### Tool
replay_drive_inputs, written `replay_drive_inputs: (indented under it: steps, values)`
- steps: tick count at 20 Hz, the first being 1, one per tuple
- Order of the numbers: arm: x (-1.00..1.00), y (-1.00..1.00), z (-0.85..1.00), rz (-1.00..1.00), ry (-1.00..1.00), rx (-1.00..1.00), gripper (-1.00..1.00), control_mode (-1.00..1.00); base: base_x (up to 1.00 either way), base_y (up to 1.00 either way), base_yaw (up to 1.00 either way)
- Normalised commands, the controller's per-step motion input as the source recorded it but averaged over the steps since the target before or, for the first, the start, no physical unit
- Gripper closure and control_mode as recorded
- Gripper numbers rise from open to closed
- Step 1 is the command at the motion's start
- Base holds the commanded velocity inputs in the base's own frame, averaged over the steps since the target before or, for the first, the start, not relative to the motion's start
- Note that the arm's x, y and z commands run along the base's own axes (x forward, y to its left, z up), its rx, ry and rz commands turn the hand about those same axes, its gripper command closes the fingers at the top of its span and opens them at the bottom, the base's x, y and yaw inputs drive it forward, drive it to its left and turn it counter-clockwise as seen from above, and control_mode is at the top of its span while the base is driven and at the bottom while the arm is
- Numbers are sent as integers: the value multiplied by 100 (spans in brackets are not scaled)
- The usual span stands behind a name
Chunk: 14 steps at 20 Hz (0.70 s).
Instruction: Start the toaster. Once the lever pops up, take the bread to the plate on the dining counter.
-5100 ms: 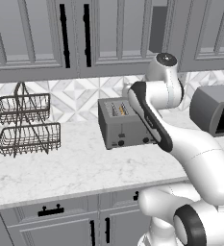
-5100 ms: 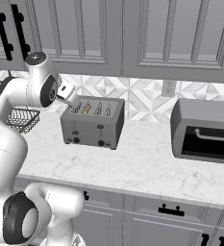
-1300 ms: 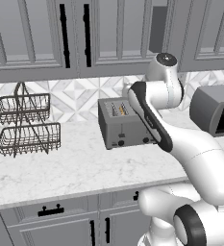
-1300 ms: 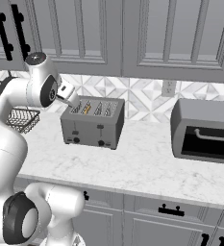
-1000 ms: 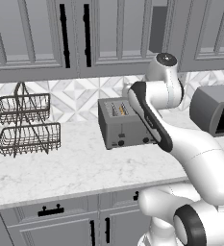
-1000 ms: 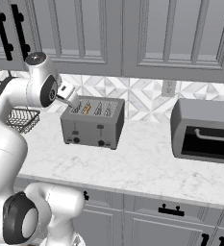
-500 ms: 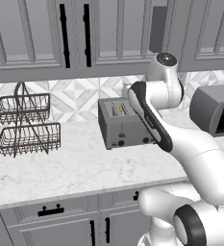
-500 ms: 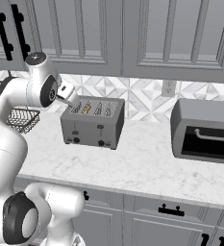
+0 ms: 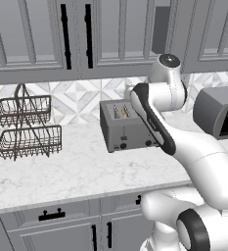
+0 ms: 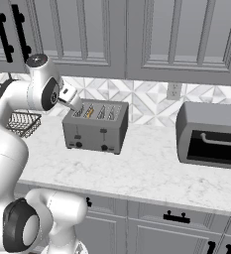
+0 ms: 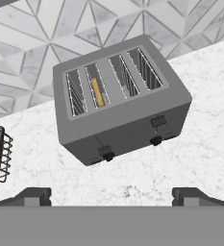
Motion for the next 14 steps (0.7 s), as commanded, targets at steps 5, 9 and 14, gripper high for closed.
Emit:
replay_drive_inputs:
  steps: [5, 9, 14]
  values:
    - [0, 0, 0, 0, 0, 0, -100, -100, 0, 0, 0]
    - [0, 0, 0, 0, 0, 0, -100, -100, 0, 0, 0]
    - [0, 0, 0, 0, 0, 0, -100, -100, 0, 0, 0]
